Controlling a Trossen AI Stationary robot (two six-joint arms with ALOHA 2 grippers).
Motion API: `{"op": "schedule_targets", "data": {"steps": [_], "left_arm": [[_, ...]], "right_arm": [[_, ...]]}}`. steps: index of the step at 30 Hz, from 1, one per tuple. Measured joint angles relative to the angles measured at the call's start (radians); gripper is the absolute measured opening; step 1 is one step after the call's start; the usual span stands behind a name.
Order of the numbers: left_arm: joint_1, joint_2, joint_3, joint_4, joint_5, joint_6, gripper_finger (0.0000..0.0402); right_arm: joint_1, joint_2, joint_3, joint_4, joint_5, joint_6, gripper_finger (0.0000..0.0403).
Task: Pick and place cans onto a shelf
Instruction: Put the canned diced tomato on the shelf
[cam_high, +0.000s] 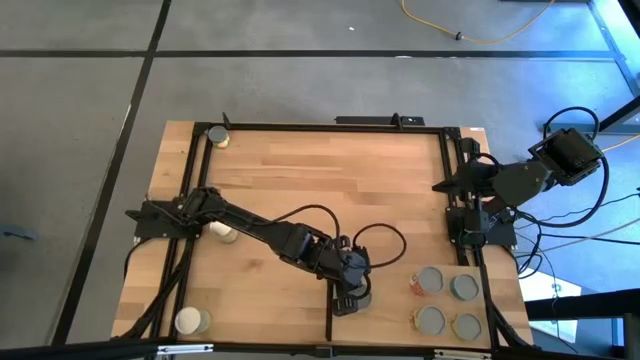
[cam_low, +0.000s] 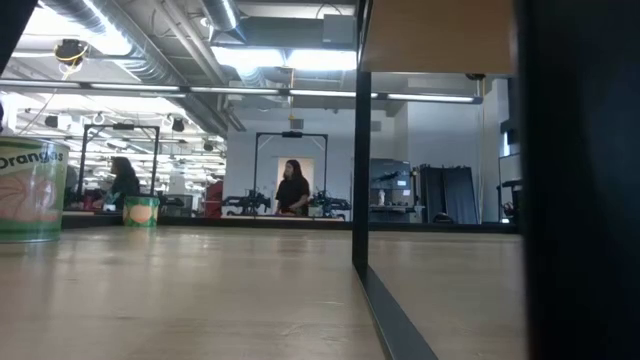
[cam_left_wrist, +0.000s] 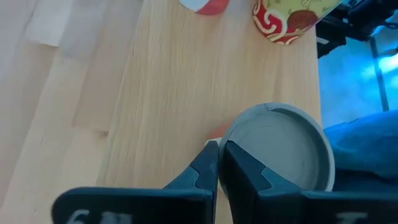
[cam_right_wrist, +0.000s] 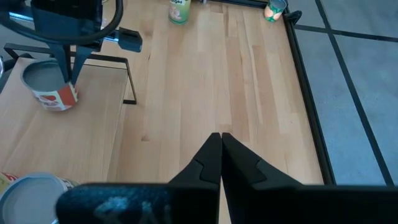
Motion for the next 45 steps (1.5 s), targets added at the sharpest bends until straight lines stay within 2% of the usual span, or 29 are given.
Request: {"op": "schedule_targets", "data": {"steps": [10, 22, 30, 35, 45], "left_arm": [[0.0, -0.001, 0.0, 0.001, 0.003, 0.0, 0.0045], [0.002, -0.023, 0.007, -0.006, -0.004, 0.056, 0.0043], [-0.012, -0.027, 0.075, -0.253, -0.019, 0.087, 0.0003], [-0.015, -0.025, 0.074, -0.259, 0.041, 0.136, 0.0001], [-0.016, -0.002, 0.073, -0.262, 0.047, 0.14, 0.0]], "right_arm": [[0.0, 0.0, 0.0, 0.0, 0.0, 0.0, 0.0008], [0.0, 0.0, 0.0, 0.0, 0.001, 0.0, 0.0008], [0.0, 0.0, 0.0, 0.0, 0.002, 0.003, 0.0008], [0.0, 0.0, 0.0, 0.0, 0.002, 0.003, 0.0008], [0.0, 0.0, 0.0, 0.0, 0.002, 0.003, 0.0008]]}}
